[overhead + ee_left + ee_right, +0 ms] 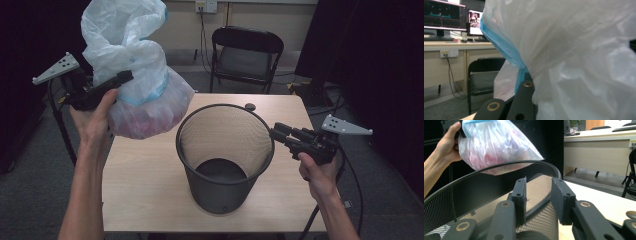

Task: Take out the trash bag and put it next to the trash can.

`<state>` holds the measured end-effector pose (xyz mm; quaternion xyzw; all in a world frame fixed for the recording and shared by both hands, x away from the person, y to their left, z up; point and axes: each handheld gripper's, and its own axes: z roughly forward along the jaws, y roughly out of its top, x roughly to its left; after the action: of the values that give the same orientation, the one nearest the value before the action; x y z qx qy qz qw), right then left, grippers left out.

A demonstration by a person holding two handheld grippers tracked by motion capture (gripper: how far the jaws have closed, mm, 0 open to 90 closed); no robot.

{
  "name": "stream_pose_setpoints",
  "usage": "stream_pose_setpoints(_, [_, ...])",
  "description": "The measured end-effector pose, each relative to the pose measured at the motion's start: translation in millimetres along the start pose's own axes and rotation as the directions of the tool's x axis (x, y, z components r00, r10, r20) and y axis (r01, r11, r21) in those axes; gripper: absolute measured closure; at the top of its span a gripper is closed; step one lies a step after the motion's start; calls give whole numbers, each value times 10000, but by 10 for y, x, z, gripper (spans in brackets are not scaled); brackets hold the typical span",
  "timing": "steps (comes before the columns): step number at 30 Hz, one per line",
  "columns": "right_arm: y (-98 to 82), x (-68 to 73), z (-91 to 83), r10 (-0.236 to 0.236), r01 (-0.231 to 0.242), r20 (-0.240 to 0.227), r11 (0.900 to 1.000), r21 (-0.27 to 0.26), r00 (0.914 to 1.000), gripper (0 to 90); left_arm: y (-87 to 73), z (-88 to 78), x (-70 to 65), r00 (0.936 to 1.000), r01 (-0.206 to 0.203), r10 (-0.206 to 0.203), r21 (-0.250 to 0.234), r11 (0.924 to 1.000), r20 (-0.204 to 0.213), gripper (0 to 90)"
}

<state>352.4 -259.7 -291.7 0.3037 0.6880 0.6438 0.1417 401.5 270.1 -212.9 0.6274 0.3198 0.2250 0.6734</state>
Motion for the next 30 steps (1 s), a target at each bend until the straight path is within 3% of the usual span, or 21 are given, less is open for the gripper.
stream_pose_setpoints(15, [-202, -123, -162, 397, -400, 310, 9992, 98, 9987, 572, -270, 87, 51, 9997, 69, -53, 655, 9978, -242, 899])
stream_pose_setpoints(30, [-479, -216, -133, 795, -829, 539, 9944, 653, 9954, 510, -671, 178, 181, 9973, 639, -582, 1368, 9885, -453, 899])
